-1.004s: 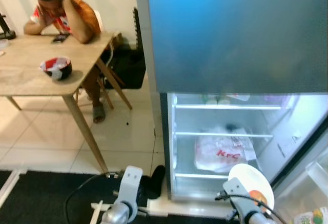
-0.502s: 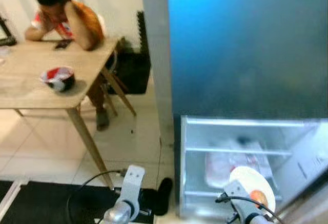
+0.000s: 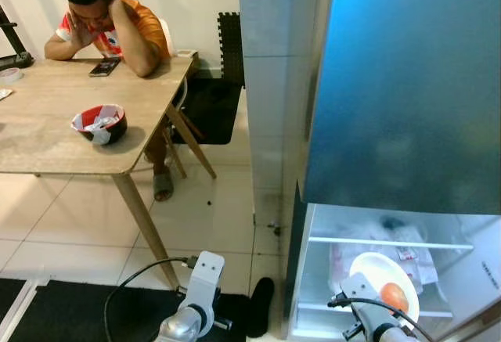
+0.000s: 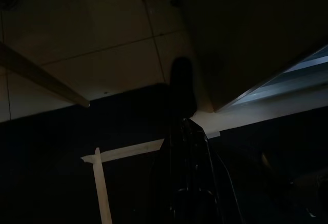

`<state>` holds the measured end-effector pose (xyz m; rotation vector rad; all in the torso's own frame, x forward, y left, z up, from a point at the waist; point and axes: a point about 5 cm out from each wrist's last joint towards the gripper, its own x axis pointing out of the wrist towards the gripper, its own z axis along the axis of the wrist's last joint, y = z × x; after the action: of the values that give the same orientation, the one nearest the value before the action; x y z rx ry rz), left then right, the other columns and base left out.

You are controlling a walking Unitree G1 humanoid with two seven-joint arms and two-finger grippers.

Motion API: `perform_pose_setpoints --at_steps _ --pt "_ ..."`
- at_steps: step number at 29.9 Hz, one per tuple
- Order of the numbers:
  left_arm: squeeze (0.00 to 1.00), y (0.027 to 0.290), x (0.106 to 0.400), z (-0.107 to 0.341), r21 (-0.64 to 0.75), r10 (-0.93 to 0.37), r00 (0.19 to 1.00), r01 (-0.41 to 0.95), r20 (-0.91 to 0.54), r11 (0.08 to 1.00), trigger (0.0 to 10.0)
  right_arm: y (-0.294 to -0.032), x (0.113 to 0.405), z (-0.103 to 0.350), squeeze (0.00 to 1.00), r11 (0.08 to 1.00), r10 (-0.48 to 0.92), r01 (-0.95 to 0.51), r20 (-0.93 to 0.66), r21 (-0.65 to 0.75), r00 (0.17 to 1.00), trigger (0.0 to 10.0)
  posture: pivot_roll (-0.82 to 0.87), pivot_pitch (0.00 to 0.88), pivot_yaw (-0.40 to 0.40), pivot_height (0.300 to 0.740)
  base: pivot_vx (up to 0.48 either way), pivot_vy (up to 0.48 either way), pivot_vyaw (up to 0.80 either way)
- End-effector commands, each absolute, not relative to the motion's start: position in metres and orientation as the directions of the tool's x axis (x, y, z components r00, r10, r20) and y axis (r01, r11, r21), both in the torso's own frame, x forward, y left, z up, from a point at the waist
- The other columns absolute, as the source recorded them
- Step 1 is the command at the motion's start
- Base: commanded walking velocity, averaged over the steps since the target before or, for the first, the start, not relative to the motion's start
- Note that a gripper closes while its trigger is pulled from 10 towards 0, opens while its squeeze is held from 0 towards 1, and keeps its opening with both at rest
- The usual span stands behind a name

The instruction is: Restocking fridge

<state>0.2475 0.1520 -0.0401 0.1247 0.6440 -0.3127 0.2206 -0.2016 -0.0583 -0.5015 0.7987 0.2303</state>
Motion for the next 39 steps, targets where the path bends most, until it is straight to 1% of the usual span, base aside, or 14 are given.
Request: perform_pose_setpoints --at_steps 1,5,17,39 --pt "0.00 0.1539 0.2422 -0.0443 0.020 -0.250 0.738 0.336 -0.627 0.941 10.0 -0.2037 0.2196 -0.0585 0.00 0.859 -0.001 -0.373 -0.731 -0.351 0.683 10.0 -0.07 0.049 0.048 0.740 0.000 0.000 0.00" --pt "0.00 0.1539 0.2424 -0.0443 0.021 -0.250 0.736 0.338 -0.629 0.941 10.0 -0.2037 0.2197 -0.0584 0.00 0.860 -0.003 -0.371 -0.730 -0.351 0.684 10.0 -0.07 0.050 0.050 0.740 0.000 -0.292 0.00" --pt "0.00 0.1526 0.2414 -0.0451 0.014 -0.250 0.735 0.333 -0.630 0.943 10.0 -0.2051 0.2206 -0.0576 0.00 0.858 -0.004 -0.372 -0.729 -0.355 0.685 10.0 -0.07 0.053 0.047 0.740 0.000 -0.470 0.00" --pt "0.00 0.1569 0.2369 -0.0480 0.001 -0.229 0.737 0.297 -0.636 0.955 10.0 -0.2045 0.2217 -0.0568 0.00 0.853 0.002 -0.380 -0.727 -0.357 0.686 10.0 -0.07 0.060 0.039 0.740 0.000 -0.014 0.00"
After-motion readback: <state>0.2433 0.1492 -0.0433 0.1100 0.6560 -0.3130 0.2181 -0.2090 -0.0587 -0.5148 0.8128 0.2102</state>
